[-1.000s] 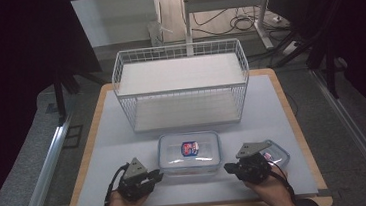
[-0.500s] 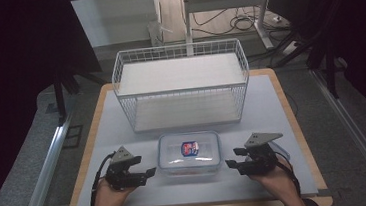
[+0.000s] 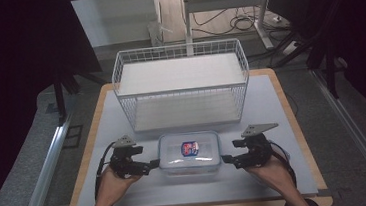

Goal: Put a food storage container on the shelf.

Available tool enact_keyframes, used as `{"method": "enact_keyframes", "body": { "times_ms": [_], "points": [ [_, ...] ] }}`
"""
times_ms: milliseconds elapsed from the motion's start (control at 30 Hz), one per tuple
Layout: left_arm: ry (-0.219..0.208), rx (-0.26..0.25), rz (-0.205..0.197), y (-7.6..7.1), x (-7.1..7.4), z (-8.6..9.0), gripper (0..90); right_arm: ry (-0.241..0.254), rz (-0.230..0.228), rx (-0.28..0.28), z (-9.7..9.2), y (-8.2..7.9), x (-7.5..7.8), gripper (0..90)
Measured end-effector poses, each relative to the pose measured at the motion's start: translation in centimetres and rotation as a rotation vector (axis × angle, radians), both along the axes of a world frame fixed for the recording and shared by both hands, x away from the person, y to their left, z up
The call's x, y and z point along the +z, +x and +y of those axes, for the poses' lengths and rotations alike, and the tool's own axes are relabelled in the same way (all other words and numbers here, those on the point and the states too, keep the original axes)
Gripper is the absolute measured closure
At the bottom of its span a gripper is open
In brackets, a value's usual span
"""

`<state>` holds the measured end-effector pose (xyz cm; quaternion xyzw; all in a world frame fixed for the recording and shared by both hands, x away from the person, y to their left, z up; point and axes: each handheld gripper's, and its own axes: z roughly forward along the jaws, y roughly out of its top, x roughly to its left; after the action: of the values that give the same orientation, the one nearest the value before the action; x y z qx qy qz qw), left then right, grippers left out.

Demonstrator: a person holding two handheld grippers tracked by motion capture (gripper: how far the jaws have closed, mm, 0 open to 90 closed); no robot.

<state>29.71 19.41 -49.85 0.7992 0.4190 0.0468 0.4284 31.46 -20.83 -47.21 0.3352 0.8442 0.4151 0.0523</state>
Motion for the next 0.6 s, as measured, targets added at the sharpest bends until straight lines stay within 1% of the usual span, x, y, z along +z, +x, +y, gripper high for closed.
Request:
{"method": "enact_keyframes", "body": {
  "times_ms": [33, 67, 100, 133, 167, 200, 267, 300, 333, 400, 433, 467, 500, 533, 567, 600],
  "points": [
    [-0.006, -0.009, 0.007, 0.2, 0.0, -0.1, 8.2, -0.002, 0.004, -0.002, 0.1, 0.1, 0.0, 22.6],
    [-0.014, -0.015, 0.013, 0.4, -0.1, -0.3, 7.6, 0.002, 0.012, -0.001, 0.5, 0.4, 0.0, 20.0],
    [-0.020, -0.025, 0.021, 0.6, -0.1, -0.4, 6.8, 0.002, 0.012, -0.001, 0.5, 0.4, 0.0, 20.0],
    [-0.027, -0.034, 0.029, 0.8, -0.1, -0.6, 6.8, 0.004, 0.020, -0.005, 0.7, 0.5, 0.0, 18.5],
    [-0.040, -0.048, 0.041, 1.3, -0.2, -0.8, 6.3, 0.010, 0.041, -0.009, 1.0, 0.9, 0.0, 15.5],
    [-0.040, -0.048, 0.041, 1.3, -0.2, -0.8, 6.2, 0.010, 0.041, -0.009, 1.0, 0.9, 0.0, 15.5],
    [-0.053, -0.064, 0.054, 1.7, -0.3, -1.0, 6.7, 0.017, 0.059, -0.008, 1.3, 1.2, -0.1, 13.6],
    [-0.061, -0.068, 0.058, 1.9, -0.4, -1.1, 7.4, 0.016, 0.079, -0.005, 1.6, 1.6, -0.3, 12.0],
    [-0.063, -0.075, 0.066, 2.0, -0.5, -1.2, 7.4, 0.016, 0.079, -0.005, 1.6, 1.6, -0.3, 12.0],
    [-0.060, -0.084, 0.081, 2.3, -0.7, -1.5, 7.5, 0.019, 0.099, -0.003, 1.9, 1.9, -0.6, 11.1],
    [-0.063, -0.090, 0.091, 2.5, -0.8, -1.6, 7.4, 0.016, 0.112, -0.002, 2.1, 2.1, -0.7, 10.5],
    [-0.074, -0.098, 0.103, 2.6, -1.0, -1.8, 6.2, 0.009, 0.138, 0.008, 2.5, 2.4, -1.0, 10.2],
    [-0.092, -0.114, 0.123, 2.9, -1.2, -2.0, 6.2, 0.005, 0.153, 0.011, 2.7, 2.6, -1.1, 10.2],
    [-0.092, -0.114, 0.123, 2.9, -1.2, -2.0, 6.1, 0.005, 0.153, 0.011, 2.7, 2.6, -1.1, 10.2],
    [-0.100, -0.135, 0.141, 3.0, -1.4, -2.4, 6.0, -0.004, 0.185, 0.019, 3.1, 2.8, -1.3, 9.8],
    [-0.100, -0.135, 0.141, 3.0, -1.4, -2.4, 5.9, -0.004, 0.185, 0.019, 3.1, 2.8, -1.3, 9.8]
  ]
}}
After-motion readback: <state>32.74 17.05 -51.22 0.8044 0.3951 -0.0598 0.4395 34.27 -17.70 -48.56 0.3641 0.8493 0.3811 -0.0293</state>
